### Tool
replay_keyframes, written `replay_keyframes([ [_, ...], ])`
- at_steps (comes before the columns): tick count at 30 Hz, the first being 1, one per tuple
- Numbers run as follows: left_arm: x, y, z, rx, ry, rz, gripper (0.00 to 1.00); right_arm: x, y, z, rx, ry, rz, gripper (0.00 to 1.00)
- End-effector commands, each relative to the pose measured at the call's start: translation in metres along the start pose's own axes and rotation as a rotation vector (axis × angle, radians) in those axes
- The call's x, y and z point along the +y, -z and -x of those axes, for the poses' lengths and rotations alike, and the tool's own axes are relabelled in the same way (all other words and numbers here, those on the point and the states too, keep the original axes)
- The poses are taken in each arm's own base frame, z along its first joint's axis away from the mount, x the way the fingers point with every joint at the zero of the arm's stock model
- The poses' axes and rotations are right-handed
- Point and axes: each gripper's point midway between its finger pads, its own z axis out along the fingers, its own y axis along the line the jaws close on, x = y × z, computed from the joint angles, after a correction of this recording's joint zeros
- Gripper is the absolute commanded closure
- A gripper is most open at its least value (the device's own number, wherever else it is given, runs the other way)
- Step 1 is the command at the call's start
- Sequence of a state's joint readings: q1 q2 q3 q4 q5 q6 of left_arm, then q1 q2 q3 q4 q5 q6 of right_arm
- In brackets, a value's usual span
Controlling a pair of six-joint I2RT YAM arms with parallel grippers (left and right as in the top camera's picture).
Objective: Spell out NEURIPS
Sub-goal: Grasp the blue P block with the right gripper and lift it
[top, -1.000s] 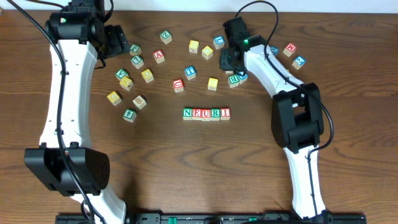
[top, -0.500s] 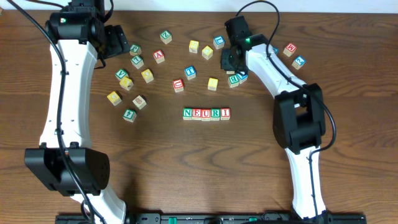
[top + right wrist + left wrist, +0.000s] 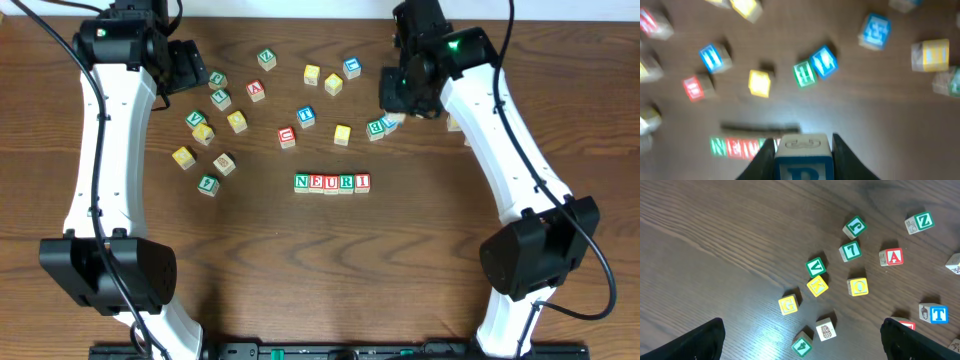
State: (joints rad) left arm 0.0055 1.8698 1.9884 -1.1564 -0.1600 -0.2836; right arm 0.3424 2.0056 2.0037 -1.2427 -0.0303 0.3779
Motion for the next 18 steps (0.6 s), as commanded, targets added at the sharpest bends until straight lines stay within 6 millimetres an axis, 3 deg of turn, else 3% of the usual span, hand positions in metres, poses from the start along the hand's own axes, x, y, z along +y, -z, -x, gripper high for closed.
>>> replay_keyframes([
  [1, 0.003, 0.008, 0.004, -0.019, 0.001, 0.001, 0.02, -0.010, -0.014, -0.019, 0.101, -0.002, -0.036, 0.82],
  [9, 0.003, 0.008, 0.004, -0.019, 0.001, 0.001, 0.02, -0.024, -0.038, -0.051, 0.229, -0.007, -0.085, 0.83],
  [14, 0.003, 0.008, 0.004, -0.019, 0.001, 0.001, 0.02, -0.035, -0.067, -0.084, 0.323, -0.026, -0.123, 0.83],
  [18, 0.003, 0.008, 0.004, -0.019, 0.001, 0.001, 0.02, -0.034, -0.084, -0.098, 0.341, -0.026, -0.126, 0.83],
])
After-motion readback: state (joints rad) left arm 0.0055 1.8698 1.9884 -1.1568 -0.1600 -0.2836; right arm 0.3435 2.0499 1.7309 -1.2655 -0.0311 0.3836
